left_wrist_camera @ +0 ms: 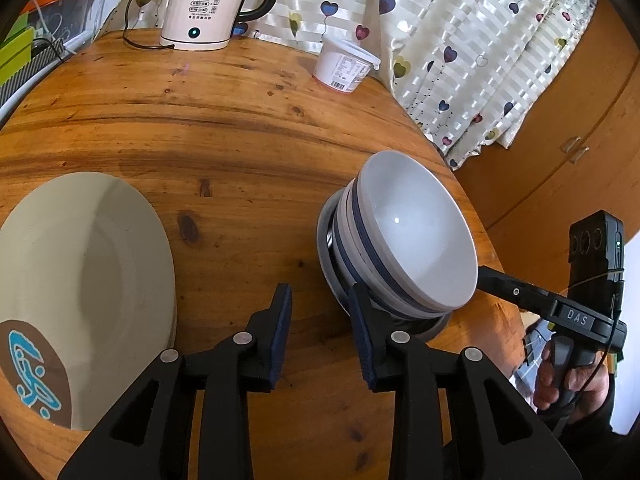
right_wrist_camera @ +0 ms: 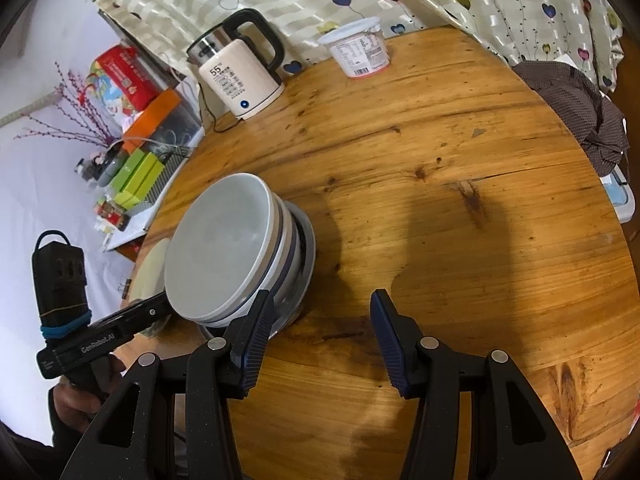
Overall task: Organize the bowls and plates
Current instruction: 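Carry the bowl stack with both grippers toward the beige plate stack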
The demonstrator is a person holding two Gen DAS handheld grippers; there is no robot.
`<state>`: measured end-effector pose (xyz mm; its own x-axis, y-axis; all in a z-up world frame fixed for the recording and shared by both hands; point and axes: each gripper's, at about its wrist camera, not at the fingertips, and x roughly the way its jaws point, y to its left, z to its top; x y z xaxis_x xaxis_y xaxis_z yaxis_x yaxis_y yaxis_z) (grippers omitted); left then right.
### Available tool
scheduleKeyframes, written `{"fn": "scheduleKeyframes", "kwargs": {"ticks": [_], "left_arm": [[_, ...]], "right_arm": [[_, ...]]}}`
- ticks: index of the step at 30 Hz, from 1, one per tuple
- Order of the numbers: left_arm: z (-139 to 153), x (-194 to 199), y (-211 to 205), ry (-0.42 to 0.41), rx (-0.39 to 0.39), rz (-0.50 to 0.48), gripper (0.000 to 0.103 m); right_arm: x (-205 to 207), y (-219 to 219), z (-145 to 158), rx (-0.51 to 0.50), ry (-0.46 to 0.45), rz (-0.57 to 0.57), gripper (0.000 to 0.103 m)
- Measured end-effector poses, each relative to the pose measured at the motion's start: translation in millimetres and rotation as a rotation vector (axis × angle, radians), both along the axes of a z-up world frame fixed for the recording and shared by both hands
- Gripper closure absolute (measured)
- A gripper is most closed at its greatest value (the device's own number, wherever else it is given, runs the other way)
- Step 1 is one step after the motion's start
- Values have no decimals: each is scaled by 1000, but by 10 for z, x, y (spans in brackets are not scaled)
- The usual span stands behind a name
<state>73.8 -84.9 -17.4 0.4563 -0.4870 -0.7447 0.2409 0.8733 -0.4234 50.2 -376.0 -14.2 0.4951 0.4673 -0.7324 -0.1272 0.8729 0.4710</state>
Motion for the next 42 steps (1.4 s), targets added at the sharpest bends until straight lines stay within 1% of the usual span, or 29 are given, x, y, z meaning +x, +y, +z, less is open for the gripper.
{"fn": "scheduleKeyframes", "kwargs": {"ticks": [2,4,6,8,11,14,22,26,29,31,34,40,42], "left_arm": [[-6,18,2,5,-5,3,68],[-18,39,10,11,-6,8,68],[-27,58,21,16,-13,14,68],[-30,71,24,19,-17,18,68],[-37,84,38,24,-25,22,68],[-48,101,44,29,-36,25,68],[-114,165,121,64,-107,33,68],[-142,188,146,73,-134,31,68],[-161,206,158,79,-152,24,71],[-163,214,160,77,-165,14,75],[-180,232,169,83,-195,1,79],[-191,248,176,91,-234,-27,82],[-200,255,175,95,-245,-33,82]], "right_arm": [[8,8,-3,3,5,3,52],[22,15,-8,3,11,8,53],[37,18,-14,2,16,10,56],[45,19,-20,6,18,13,63],[60,17,-27,11,22,15,69],[69,18,-34,15,20,19,71],[114,16,-89,56,38,28,81],[144,7,-123,99,50,34,81],[165,8,-138,130,55,45,81],[172,14,-146,132,57,49,81],[188,-12,-180,155,67,53,81],[223,-96,-248,227,82,53,82],[233,-117,-266,249,85,50,83]]}}
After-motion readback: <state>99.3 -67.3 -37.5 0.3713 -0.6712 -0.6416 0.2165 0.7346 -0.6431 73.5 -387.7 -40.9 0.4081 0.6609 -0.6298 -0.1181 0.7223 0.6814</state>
